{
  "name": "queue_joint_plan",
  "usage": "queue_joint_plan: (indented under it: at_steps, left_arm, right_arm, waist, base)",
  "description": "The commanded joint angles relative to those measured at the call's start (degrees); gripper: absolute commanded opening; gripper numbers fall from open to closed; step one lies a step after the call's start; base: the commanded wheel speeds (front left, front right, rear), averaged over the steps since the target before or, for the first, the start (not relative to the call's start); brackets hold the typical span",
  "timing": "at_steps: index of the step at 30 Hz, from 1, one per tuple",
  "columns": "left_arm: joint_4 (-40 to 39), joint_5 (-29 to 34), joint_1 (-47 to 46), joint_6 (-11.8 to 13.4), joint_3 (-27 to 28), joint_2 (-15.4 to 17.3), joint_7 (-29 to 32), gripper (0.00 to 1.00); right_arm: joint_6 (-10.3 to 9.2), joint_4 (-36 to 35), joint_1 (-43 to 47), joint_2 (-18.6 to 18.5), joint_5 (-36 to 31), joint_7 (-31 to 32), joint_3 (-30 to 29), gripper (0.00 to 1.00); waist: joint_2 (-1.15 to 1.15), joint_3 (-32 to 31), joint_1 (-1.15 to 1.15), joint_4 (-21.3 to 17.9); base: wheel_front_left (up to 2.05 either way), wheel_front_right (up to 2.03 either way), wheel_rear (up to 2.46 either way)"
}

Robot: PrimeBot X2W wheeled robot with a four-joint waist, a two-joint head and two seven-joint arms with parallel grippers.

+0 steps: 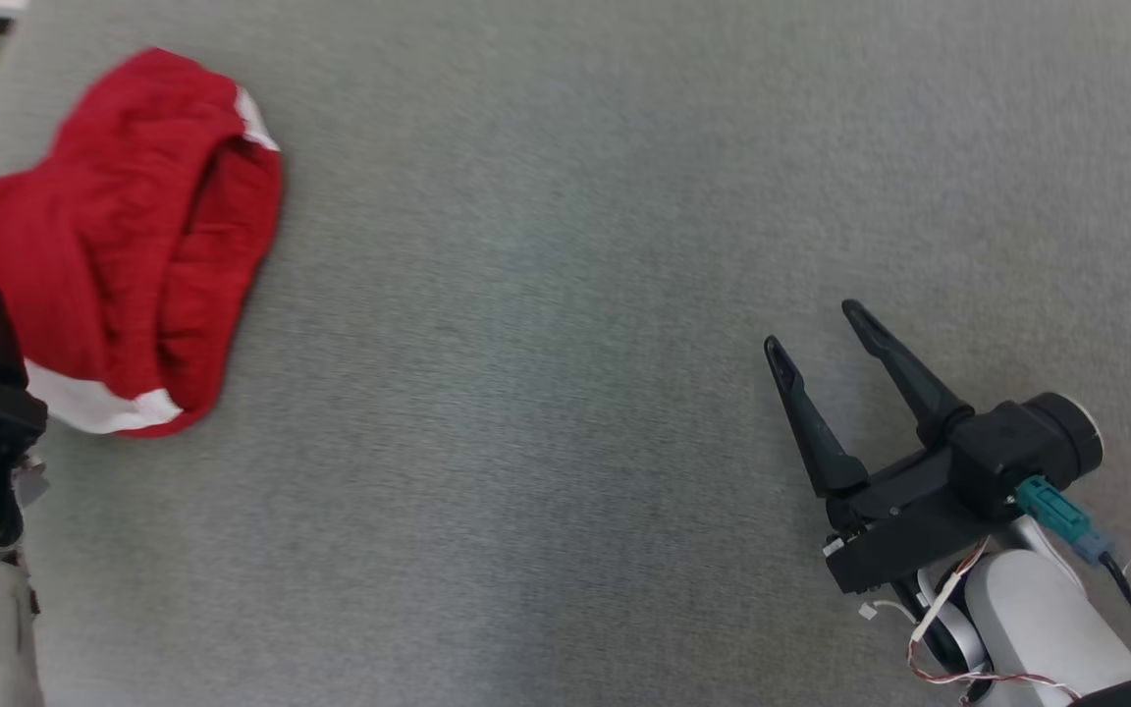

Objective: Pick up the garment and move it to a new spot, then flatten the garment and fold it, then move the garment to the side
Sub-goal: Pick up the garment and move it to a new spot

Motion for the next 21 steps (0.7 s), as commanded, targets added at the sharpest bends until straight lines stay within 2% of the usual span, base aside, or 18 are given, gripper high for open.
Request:
queue_joint_plan:
  at_steps: [1,6,10,11,12,13,15,21]
  left_arm:
    - [1.7,0.02,-1.33,1.16,0.04,1.18,1.27,1.0]
    - [6.08,-1.73,-4.38,4.3,0.67,1.45,8.01,1.0]
    - [8.26,-2.64,-5.17,4.43,0.24,0.98,12.73,1.0]
    - [8.56,-2.6,-5.2,4.1,-0.14,0.9,13.51,0.49]
    - [8.58,-2.56,-5.18,3.83,-0.33,0.89,13.65,0.12]
    - [8.6,-2.7,-5.19,3.77,-0.37,0.9,13.88,0.0]
    - [8.72,-3.54,-4.95,3.19,-0.07,0.68,14.63,0.0]
    - [6.61,-3.48,-3.81,1.96,0.06,2.91,12.66,0.0]
  right_arm:
    - [-0.13,-0.99,-0.89,-0.17,-0.64,0.01,0.01,1.0]
    - [-0.13,-3.35,-0.56,-0.33,-1.14,0.43,-0.92,1.0]
    - [-0.13,-4.29,0.13,-0.21,-1.36,0.37,-1.73,1.0]
    - [-0.13,-4.39,0.28,-0.09,-1.38,0.3,-1.91,1.0]
    - [-0.13,-4.36,0.45,0.07,-1.33,0.19,-2.02,1.0]
    - [-0.13,-4.31,0.57,0.17,-1.28,0.15,-2.05,1.0]
    - [-0.13,-3.86,0.58,0.37,-0.98,-0.23,-1.94,1.0]
    - [-0.13,-2.11,-0.14,1.39,-0.37,-1.49,-1.1,1.0]
  waist:
    - [-0.02,7.74,-0.03,-6.94]
    - [-0.02,9.45,-0.03,-8.65]
    - [-0.02,9.82,-0.03,-9.44]
    - [-0.02,9.76,-0.03,-9.58]
    - [-0.02,9.54,-0.03,-9.71]
    - [-0.02,9.36,-0.03,-9.81]
    - [-0.02,8.7,-0.03,-9.99]
    - [-0.02,5.96,-0.03,-10.23]
  base:
    - [0.0,0.0,0.0]
    - [0.0,0.0,0.0]
    - [0.0,0.0,0.0]
    - [0.0,0.0,0.0]
    - [0.0,0.0,0.0]
    - [0.0,0.0,0.0]
    - [0.0,0.0,0.0]
    - [0.0,0.0,0.0]
